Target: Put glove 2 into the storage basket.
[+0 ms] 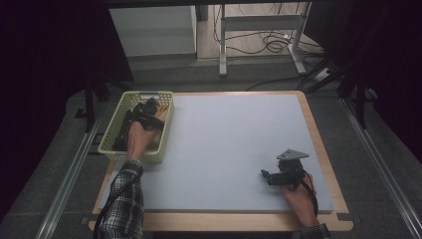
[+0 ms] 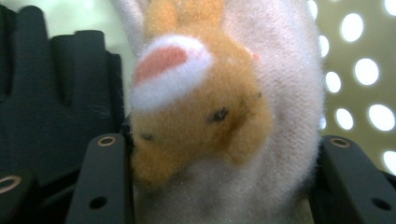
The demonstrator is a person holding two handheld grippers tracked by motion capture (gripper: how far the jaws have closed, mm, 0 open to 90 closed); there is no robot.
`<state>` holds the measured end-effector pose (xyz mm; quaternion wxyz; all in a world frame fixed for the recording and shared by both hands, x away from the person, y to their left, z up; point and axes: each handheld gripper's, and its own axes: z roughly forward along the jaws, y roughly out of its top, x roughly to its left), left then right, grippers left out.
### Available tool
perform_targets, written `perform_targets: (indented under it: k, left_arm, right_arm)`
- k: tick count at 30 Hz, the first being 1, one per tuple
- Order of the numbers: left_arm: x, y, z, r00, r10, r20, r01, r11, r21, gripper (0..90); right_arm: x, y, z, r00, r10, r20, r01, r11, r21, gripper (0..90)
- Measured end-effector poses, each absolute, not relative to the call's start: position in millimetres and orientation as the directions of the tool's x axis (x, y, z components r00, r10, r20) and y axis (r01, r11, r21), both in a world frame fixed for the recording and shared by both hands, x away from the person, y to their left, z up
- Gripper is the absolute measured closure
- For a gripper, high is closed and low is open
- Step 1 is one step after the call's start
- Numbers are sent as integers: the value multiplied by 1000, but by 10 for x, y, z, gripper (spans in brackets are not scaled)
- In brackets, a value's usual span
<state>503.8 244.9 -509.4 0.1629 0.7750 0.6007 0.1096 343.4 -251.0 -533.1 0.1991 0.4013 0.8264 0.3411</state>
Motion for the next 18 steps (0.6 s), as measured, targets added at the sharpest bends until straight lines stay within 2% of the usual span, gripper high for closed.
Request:
perform_targets:
  k: [6, 12, 18]
  left_arm:
    - [5063, 2469, -5135, 240, 968, -69, 911, -200, 360, 398]
    - [5074, 2528, -5166, 210, 974, -89, 921, -167, 352, 278]
    - [5050, 2575, -5136, 206, 972, -113, 921, -154, 357, 210]
  right_arm:
    - [3434, -2510, -5331, -599, 799, -55, 527, 445, 724, 106]
    - [3434, -2510, -5331, -599, 799, -55, 527, 445, 724, 106]
    - [3434, -2510, -5331, -599, 799, -56, 527, 445, 724, 106]
